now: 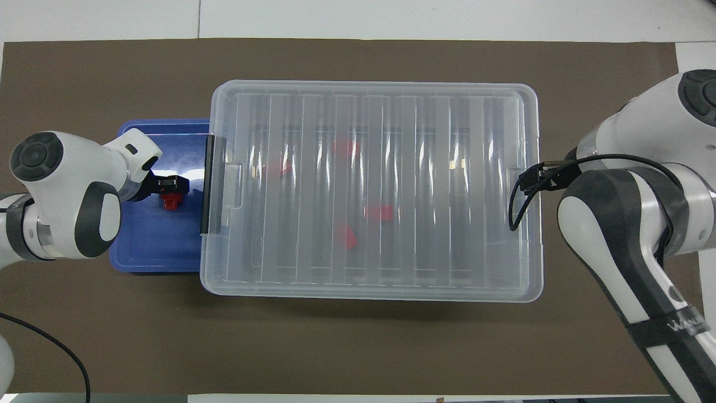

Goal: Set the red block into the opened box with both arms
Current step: 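Grasp the red block with the left gripper while the right gripper grips the lid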

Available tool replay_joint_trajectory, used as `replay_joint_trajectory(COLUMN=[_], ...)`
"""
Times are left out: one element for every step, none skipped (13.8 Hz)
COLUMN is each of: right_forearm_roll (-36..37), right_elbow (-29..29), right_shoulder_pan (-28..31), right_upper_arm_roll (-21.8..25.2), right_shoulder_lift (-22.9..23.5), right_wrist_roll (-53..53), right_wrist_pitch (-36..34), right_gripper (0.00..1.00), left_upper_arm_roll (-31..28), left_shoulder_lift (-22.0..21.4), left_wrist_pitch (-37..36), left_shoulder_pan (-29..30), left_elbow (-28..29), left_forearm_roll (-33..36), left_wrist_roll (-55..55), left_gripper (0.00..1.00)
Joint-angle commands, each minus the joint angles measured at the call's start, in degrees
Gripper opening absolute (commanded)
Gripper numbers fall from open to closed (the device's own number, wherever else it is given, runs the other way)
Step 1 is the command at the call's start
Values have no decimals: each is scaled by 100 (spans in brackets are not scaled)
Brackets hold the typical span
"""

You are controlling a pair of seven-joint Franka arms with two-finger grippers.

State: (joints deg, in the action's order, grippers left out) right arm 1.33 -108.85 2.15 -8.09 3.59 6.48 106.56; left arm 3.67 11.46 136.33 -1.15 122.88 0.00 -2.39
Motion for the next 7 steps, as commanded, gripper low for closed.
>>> replay_joint_trajectory(right_forearm_roll=[25,25,25,25,25,25,25], right_elbow=[-172,-172,-172,-172,-172,-180,-189], right_shoulder_pan=[75,75,75,75,75,75,75], right_upper_arm_roll=[132,185,238,264,299,326,361], right_shoulder_lift=[-139,-139,-139,-139,-139,-139,-139], right_wrist_roll=[-358,-506,-621,-666,-683,-788,-885], right_wrist_pitch=[146,172,181,181,190,233,260], right_gripper=[100,100,100,100,100,100,100], left_upper_arm_roll=[-42,-33,-33,-33,-33,-33,-33], left_shoulder_lift=[-108,-117,-117,-143,-161,-187,-292], left_wrist_pitch=[114,105,105,105,105,87,70], left_shoulder_pan=[-52,-52,-86,-104,-104,-113,-131], left_elbow=[130,130,130,130,122,104,104], left_forearm_roll=[123,123,132,132,132,132,123], left_wrist_roll=[-374,-585,-675,-684,-693,-693,-684], left_gripper=[0,0,0,0,0,0,0])
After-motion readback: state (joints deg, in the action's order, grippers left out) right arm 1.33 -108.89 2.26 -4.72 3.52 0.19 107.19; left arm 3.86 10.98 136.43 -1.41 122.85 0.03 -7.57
